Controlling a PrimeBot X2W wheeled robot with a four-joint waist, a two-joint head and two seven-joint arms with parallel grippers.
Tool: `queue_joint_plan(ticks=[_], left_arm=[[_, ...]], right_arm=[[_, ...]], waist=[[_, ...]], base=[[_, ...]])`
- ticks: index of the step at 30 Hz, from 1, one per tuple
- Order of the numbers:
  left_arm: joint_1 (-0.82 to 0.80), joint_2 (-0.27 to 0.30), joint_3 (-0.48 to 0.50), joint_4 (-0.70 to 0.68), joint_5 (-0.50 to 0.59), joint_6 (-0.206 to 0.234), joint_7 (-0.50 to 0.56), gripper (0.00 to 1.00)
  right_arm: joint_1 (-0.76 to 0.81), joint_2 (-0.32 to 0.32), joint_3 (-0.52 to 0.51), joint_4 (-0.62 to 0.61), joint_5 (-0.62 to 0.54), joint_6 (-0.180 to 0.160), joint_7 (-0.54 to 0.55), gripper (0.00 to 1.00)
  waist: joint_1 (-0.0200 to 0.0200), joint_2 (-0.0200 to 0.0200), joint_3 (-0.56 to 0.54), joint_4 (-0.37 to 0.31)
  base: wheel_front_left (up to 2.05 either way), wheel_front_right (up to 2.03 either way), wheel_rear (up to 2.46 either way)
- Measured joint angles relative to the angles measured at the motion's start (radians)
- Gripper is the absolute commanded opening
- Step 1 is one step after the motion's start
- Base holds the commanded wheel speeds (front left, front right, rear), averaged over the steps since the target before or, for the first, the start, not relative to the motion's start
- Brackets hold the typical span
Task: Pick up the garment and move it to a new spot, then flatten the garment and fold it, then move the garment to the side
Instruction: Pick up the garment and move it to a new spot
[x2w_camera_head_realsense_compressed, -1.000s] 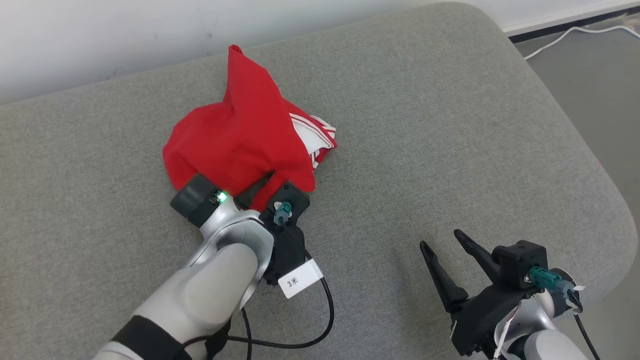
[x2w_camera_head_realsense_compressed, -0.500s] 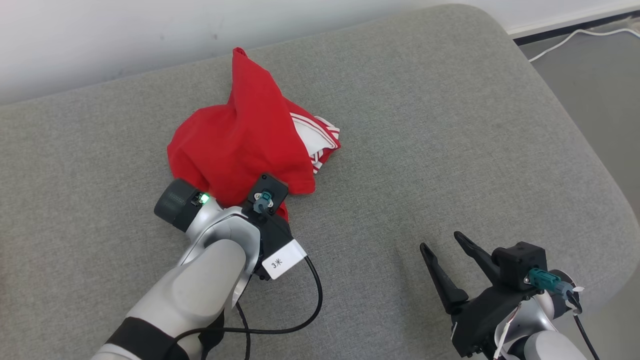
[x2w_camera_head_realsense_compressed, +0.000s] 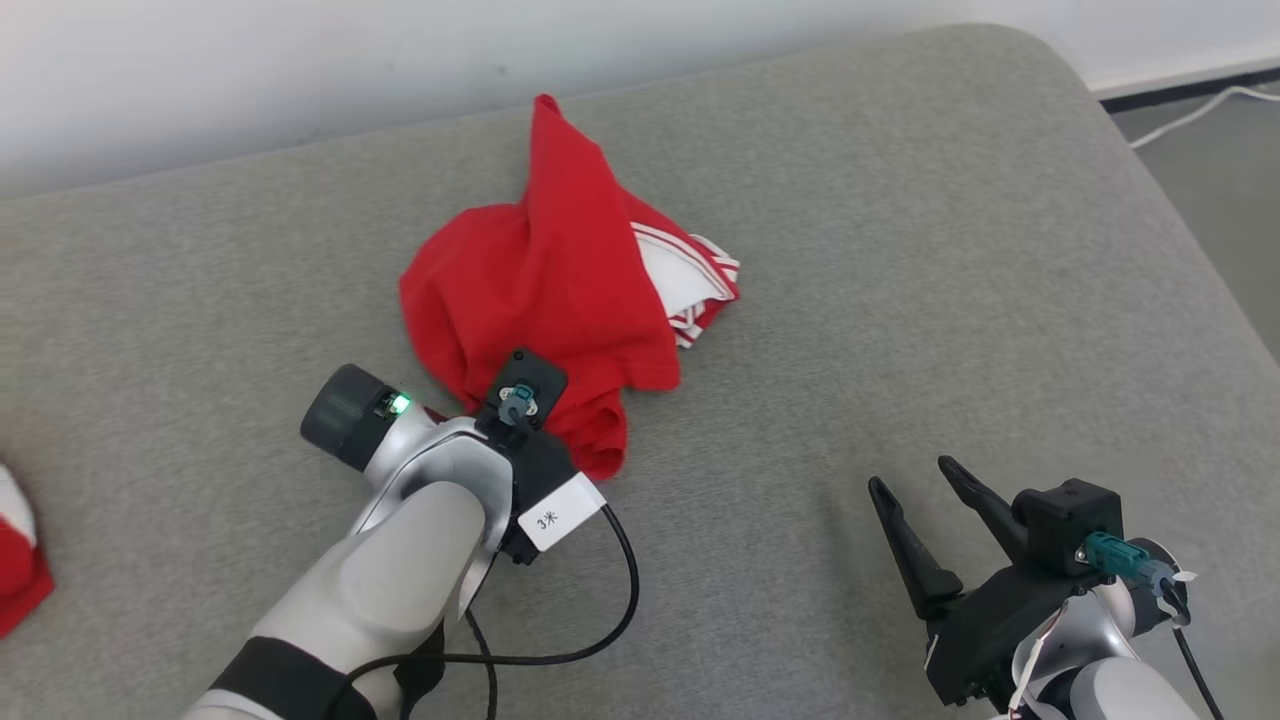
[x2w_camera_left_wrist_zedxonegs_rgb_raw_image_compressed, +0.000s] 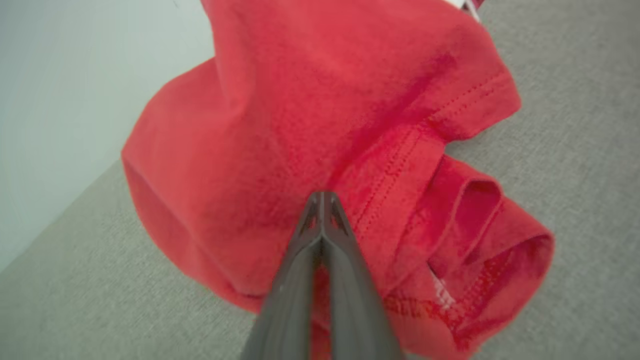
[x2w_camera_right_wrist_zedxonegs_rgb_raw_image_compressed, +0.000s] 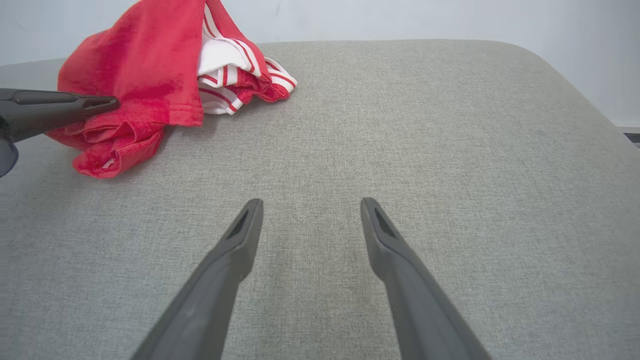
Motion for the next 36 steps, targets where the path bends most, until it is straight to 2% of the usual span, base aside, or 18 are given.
queue_joint_plan(ticks=[2,3,4,13,22,36], left_arm=[[0.0,0.0,0.002,0.013,-0.011,-0.001,0.012,0.0],[0.002,0.001,0.004,0.016,-0.018,-0.011,0.018,0.3],[0.003,0.001,0.005,0.016,-0.022,-0.012,0.017,1.0],[0.003,0.001,0.003,-0.008,-0.05,-0.047,0.017,1.0],[0.03,-0.001,-0.064,-0.108,-0.063,-0.096,0.028,1.0],[0.019,-0.001,-0.04,-0.039,-0.071,-0.061,0.073,1.0]], right_arm=[[-0.001,0.001,0.003,0.001,0.0,0.0,0.0,1.0],[-0.001,0.002,0.006,0.002,0.0,0.0,0.0,1.0],[-0.001,0.002,0.007,0.002,0.0,0.0,0.0,1.0],[-0.002,0.006,0.025,0.007,0.0,0.003,0.001,1.0],[-0.001,0.005,0.025,0.013,0.0,0.003,0.002,1.0],[-0.002,0.009,0.033,0.011,0.0,0.004,0.009,1.0]], waist=[[0.0,-0.0001,-0.004,0.016],[0.0,0.0,-0.007,0.023],[0.0,-0.0001,-0.01,0.03],[0.0,-0.0001,-0.036,0.064],[0.0,-0.0002,-0.041,0.053],[0.0,-0.0002,-0.015,0.021]], base=[[0.0,0.0,0.0],[0.0,0.0,0.0],[0.0,0.0,0.0],[0.0,0.0,0.0],[0.0,0.0,0.0],[0.0,0.0,0.0]])
